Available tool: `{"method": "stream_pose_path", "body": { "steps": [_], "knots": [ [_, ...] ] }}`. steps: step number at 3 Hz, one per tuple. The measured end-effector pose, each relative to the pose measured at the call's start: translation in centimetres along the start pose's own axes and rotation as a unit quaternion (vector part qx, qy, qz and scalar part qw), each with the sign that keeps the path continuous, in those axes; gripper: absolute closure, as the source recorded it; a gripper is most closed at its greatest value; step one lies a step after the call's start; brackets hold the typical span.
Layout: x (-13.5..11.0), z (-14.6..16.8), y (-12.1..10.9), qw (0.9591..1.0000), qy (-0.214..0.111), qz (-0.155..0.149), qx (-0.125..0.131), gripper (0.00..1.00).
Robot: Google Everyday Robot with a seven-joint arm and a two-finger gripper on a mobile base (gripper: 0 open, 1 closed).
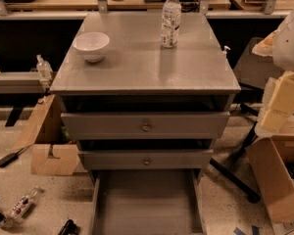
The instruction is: Close bottom drawer
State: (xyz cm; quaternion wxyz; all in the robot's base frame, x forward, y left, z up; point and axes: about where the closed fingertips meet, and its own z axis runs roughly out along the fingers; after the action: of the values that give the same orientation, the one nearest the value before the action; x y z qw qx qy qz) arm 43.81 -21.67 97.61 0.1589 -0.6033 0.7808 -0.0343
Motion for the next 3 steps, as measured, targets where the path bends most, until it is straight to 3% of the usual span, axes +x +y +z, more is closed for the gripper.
{"method": "stream_pose_path", "body": {
  "steps": [1,2,3],
  "knots": [
    [0.2,-0.1,-0.2,1.0000,0.001,0.002,0.008,0.00],
    [4.0,4.2,1.9,0.9995,-0.024,0.016,0.012,0.00],
    [9.2,9.8,4.7,0.9980,-0.036,0.050,0.013,0.00]
  ]
}}
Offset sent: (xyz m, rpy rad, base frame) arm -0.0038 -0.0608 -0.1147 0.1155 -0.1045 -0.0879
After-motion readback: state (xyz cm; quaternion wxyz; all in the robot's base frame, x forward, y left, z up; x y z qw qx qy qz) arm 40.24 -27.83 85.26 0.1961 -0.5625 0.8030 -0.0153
